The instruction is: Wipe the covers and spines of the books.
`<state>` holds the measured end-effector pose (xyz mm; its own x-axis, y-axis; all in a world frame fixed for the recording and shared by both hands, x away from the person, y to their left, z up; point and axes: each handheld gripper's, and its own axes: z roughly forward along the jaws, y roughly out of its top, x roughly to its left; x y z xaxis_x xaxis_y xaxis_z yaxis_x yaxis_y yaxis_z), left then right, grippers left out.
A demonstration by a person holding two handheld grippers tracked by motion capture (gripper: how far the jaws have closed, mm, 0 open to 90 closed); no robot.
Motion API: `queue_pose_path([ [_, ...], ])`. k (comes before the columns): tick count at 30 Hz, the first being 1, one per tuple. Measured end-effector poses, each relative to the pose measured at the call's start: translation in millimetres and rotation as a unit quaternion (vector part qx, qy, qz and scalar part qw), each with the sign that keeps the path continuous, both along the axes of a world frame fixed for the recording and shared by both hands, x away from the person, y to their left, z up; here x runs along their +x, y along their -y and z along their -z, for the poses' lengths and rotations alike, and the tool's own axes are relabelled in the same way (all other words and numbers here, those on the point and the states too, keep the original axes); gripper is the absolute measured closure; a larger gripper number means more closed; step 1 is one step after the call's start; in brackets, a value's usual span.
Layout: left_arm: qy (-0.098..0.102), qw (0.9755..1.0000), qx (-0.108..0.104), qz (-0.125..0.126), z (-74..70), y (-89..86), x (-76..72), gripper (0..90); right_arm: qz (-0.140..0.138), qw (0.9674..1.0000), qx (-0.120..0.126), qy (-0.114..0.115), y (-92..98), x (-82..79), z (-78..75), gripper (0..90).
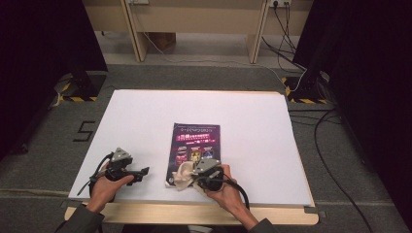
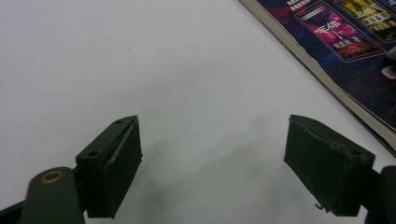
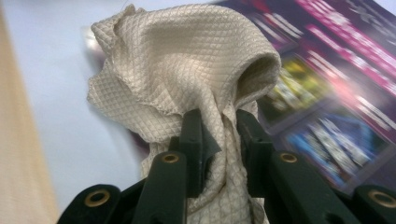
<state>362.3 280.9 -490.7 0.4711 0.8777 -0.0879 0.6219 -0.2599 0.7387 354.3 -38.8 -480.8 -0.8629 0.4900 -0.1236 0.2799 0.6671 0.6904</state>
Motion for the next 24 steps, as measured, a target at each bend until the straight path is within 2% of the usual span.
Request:
queue_pose_path([
  [4, 0.0, 1.0, 0.001, 0.002, -0.1, 0.1, -0.2, 18.4, -0.021, 0.9998, -0.005, 0.002, -11.0, -6.1, -0.4, 75.2],
  [6, 0.0, 1.0, 0.0, 0.001, -0.1, 0.0, -0.2, 18.5, -0.018, 0.9998, 0.007, -0.007, -9.0, -4.9, 0.5, 75.2],
  [10, 0.0, 1.0, 0.0, 0.0, -0.2, -0.3, -0.5, 18.5, -0.008, 1.0, 0.0, -0.003, 0.7, -2.5, -0.3, 75.3],
  [16, 0.001, 1.0, -0.001, 0.002, 0.0, 0.2, -0.8, 18.4, 0.038, 0.9993, -0.008, 0.004, 27.4, 7.3, -1.2, 75.3],
  [21, 0.001, 1.0, 0.001, 0.002, -0.1, 0.5, -0.8, 18.4, 0.074, 0.9971, -0.013, 0.009, 51.4, 13.8, -2.1, 75.3],
  [24, 0.0, 1.0, 0.001, 0.004, 0.1, 0.8, -0.7, 18.4, 0.077, 0.9969, -0.01, 0.01, 57.8, 11.5, -1.9, 75.2],
])
